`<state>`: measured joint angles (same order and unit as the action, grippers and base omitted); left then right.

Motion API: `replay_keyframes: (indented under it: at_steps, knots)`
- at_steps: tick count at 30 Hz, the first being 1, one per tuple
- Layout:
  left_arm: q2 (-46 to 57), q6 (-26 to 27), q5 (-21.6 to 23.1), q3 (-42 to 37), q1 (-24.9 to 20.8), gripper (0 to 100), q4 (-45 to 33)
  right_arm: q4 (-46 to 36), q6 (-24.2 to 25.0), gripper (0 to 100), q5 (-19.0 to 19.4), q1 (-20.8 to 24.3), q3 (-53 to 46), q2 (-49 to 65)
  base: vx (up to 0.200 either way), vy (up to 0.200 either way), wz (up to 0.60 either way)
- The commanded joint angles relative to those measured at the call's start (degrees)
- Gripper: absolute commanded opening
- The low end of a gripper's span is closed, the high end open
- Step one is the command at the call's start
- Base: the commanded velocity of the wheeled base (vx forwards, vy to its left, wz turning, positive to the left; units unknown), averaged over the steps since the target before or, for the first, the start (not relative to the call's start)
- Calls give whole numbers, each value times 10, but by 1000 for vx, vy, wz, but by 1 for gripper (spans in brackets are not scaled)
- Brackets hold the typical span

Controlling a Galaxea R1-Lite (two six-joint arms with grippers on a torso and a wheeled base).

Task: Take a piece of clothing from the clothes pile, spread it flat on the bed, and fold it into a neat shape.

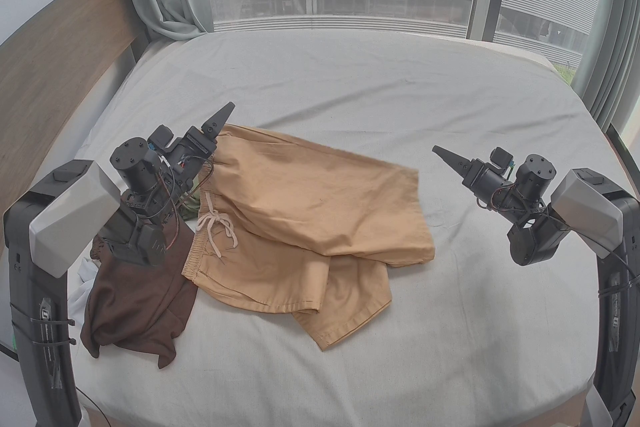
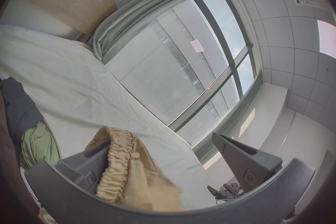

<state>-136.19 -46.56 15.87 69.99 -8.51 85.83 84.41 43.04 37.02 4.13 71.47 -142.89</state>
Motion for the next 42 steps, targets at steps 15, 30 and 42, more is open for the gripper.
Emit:
replay_keyframes:
  at_steps: [15,30,42]
  knots:
    - [2,42,-47,33,25,100,-176,42,-74,100,-37,31,-145,35,0,0,0]
    - [84,129,-66,-99,49,100,-180,41,-108,100,-46,81,-306,87,0,0,0]
    - [158,126,116,-357,66,100,-49,34,-138,100,-47,132,-367,56,0,0,0]
